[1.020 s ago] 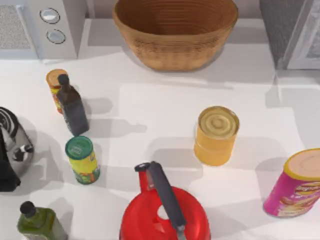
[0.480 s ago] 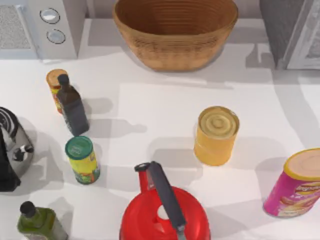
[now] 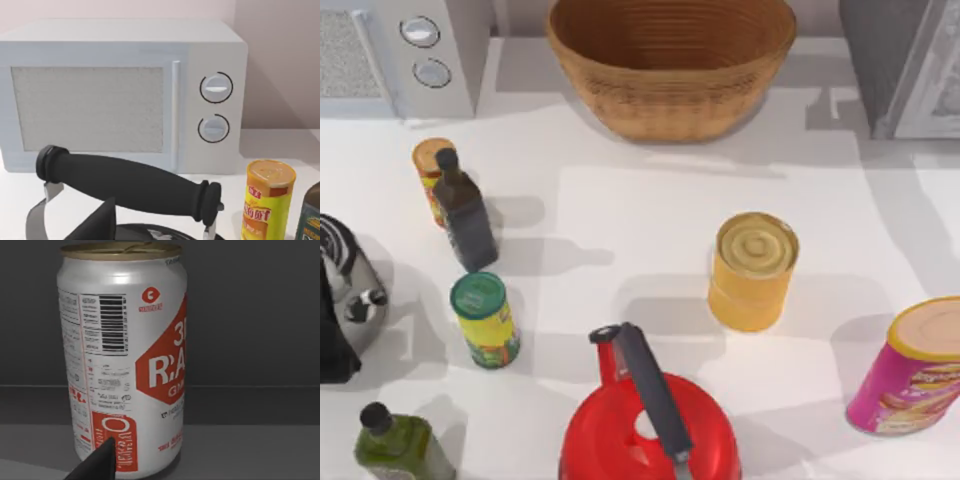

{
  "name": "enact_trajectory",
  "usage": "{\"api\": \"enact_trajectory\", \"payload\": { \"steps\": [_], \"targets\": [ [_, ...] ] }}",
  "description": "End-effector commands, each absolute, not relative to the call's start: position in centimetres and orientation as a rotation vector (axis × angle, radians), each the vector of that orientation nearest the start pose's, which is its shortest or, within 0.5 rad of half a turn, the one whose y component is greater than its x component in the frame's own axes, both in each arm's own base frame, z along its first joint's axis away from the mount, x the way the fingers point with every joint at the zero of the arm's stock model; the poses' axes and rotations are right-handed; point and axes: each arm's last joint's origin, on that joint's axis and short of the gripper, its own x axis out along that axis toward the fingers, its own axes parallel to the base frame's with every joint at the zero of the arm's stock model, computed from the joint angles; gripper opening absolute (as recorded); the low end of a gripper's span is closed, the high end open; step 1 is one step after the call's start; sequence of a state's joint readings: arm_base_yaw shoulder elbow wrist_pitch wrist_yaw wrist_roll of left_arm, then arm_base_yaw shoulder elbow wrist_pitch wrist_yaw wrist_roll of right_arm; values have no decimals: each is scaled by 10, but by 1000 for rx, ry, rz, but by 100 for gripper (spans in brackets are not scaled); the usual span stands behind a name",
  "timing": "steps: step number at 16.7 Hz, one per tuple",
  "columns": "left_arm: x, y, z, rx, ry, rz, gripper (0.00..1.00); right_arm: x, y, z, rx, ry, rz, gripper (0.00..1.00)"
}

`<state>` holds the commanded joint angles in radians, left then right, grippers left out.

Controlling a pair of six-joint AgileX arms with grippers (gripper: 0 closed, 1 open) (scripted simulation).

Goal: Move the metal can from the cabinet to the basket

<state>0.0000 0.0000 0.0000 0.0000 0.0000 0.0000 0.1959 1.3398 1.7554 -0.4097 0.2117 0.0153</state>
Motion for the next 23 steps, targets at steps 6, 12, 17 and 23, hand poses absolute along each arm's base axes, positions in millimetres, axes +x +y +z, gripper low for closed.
{"api": "enact_trajectory", "payload": {
  "steps": [6,12,17,23],
  "targets": [
    [106,-1,160,0,0,0,100,299,89,506,-2,1,-10,100],
    [106,-1,160,0,0,0,100,304,98,506,0,-5,-11,100],
    [106,-1,160,0,0,0,100,333,100,509,1,-10,-9,100],
    [106,-1,160,0,0,0,100,364,98,507,1,-9,-9,100]
  ]
}}
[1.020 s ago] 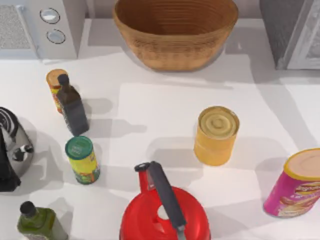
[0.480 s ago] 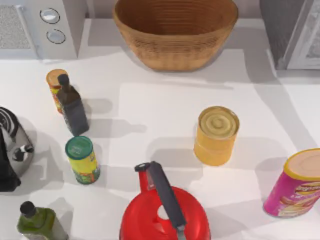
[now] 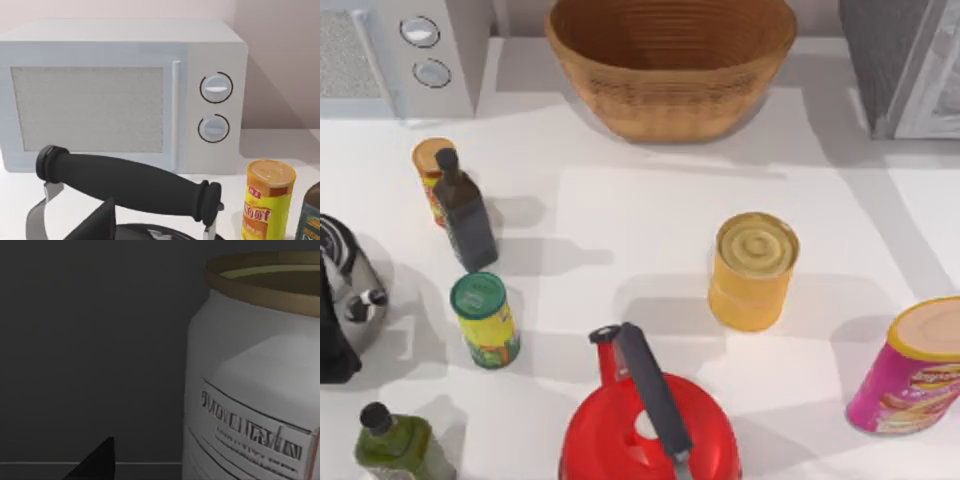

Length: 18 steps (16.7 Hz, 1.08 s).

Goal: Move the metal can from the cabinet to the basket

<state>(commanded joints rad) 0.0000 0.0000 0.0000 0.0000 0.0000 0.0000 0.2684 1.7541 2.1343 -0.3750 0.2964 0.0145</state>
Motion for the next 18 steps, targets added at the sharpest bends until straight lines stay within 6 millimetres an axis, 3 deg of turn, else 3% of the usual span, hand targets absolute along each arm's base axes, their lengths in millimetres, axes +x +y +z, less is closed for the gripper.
{"api": "enact_trajectory", "payload": {
  "steps": [3,16,18],
  "targets": [
    [106,-1,160,0,0,0,100,364,98,507,1,-9,-9,100],
    [106,-1,160,0,0,0,100,364,98,507,1,-9,-9,2],
    [106,-1,160,0,0,0,100,364,98,507,1,-9,-9,0]
  ]
}}
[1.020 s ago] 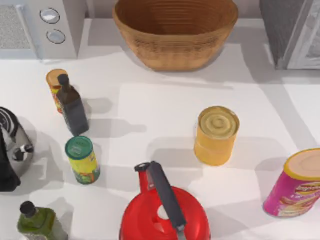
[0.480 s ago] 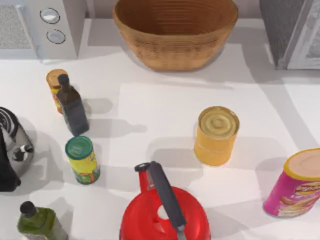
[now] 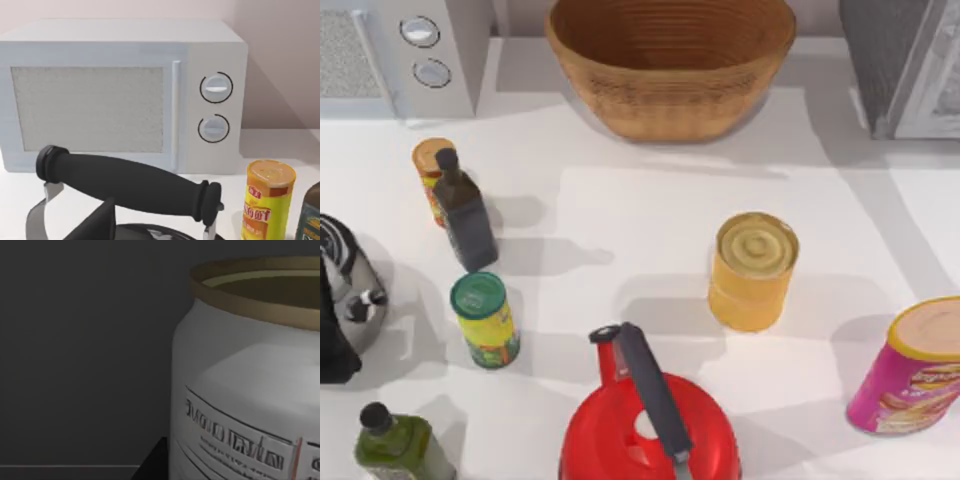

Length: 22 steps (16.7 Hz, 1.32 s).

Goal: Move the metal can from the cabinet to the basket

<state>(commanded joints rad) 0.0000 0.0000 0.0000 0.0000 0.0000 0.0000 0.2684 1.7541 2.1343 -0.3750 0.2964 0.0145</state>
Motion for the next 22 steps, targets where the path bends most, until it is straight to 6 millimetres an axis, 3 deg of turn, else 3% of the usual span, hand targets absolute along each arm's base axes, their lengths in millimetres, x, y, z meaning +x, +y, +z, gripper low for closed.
{"api": "enact_trajectory", "payload": {
  "steps": [9,12,16,18,20,22],
  "targets": [
    [106,-1,160,0,0,0,100,356,101,512,1,-11,-6,0],
    [106,-1,160,0,0,0,100,313,110,531,-1,-14,-6,0],
    [106,-1,160,0,0,0,100,230,109,558,2,-13,-7,0],
    [106,-1,160,0,0,0,100,197,104,565,3,-11,-7,0],
    [106,-1,160,0,0,0,100,184,101,567,2,-9,-7,0],
    [106,-1,160,0,0,0,100,183,101,567,2,-9,-7,0]
  ]
}}
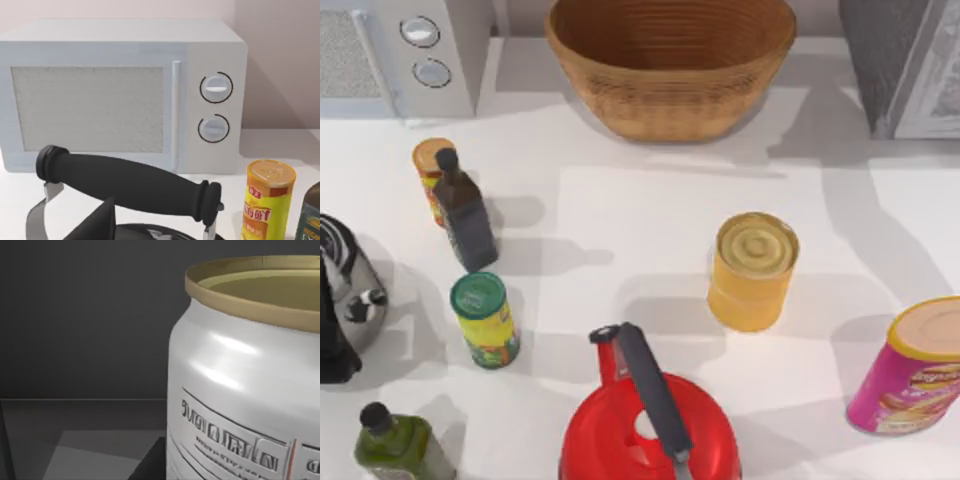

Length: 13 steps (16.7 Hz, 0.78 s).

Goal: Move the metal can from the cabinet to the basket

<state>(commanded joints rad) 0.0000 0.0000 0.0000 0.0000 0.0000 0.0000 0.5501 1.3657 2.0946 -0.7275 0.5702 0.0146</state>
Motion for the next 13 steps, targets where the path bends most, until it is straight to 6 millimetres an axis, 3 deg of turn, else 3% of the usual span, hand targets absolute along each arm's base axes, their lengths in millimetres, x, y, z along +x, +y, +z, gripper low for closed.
{"api": "enact_trajectory", "payload": {
  "steps": [4,8,11,13],
  "targets": [
    [106,-1,160,0,0,0,100,184,100,566,2,-7,-9,0],
    [106,-1,160,0,0,0,100,172,84,554,11,-24,-6,0],
    [106,-1,160,0,0,0,100,159,67,526,5,-19,-6,0],
    [106,-1,160,0,0,0,100,152,55,495,-5,0,-8,0]
  ]
}}
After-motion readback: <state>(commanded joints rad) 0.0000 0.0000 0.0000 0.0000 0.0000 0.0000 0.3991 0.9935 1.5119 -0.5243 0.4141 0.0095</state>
